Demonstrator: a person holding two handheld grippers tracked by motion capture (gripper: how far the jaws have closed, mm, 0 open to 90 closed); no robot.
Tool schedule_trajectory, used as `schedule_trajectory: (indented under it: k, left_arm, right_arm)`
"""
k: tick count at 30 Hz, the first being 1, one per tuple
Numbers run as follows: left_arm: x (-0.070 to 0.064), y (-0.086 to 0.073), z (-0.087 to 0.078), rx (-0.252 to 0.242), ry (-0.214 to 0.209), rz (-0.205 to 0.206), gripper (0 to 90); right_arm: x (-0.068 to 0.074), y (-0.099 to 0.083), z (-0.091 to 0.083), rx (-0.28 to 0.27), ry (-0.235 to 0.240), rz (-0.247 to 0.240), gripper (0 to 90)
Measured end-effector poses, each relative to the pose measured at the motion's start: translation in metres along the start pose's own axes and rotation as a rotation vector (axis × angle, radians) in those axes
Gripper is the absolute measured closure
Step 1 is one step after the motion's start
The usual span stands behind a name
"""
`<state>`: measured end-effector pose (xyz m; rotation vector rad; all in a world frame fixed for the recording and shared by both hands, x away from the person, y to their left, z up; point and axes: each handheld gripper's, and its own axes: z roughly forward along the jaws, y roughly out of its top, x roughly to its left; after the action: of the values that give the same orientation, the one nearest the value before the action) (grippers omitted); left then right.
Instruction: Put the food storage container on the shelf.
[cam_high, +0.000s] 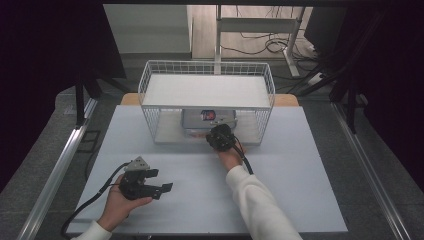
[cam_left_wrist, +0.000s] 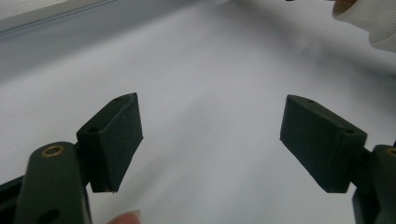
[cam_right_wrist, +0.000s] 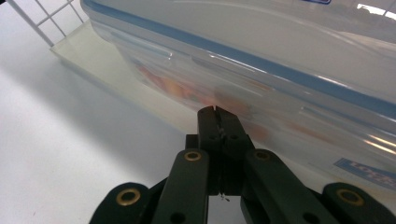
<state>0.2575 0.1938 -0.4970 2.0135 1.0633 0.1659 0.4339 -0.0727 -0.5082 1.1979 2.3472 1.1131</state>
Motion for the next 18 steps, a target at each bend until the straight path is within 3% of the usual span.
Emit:
schedule_trajectory:
  k: [9, 10, 12, 14, 15, 18]
  left_arm:
    - [0.001, 0.000, 0.000, 0.004, 0.006, 0.004, 20.6]
    - [0.001, 0.000, 0.000, 0.004, 0.007, 0.003, 20.6]
    - [0.002, 0.000, 0.000, 0.003, 0.009, 0.005, 20.6]
    - [0.003, 0.000, 0.000, 0.002, 0.009, 0.007, 20.6]
    - [0.003, 0.001, -0.001, 0.000, 0.007, 0.003, 20.6]
    - [0.004, 0.001, 0.000, 0.000, 0.008, 0.001, 20.6]
  right_arm:
    - [-0.001, 0.001, -0.002, 0.002, 0.004, -0.006, 89.1]
    - [0.000, 0.001, -0.007, 0.002, 0.027, -0.031, 89.1]
    - [0.001, 0.001, -0.014, 0.013, 0.029, -0.068, 89.1]
    - [0.001, 0.000, -0.019, 0.011, 0.032, -0.077, 89.1]
    - [0.000, -0.002, -0.034, 0.010, 0.045, -0.087, 89.1]
    - [-0.002, -0.004, -0.047, 0.006, 0.054, -0.094, 89.1]
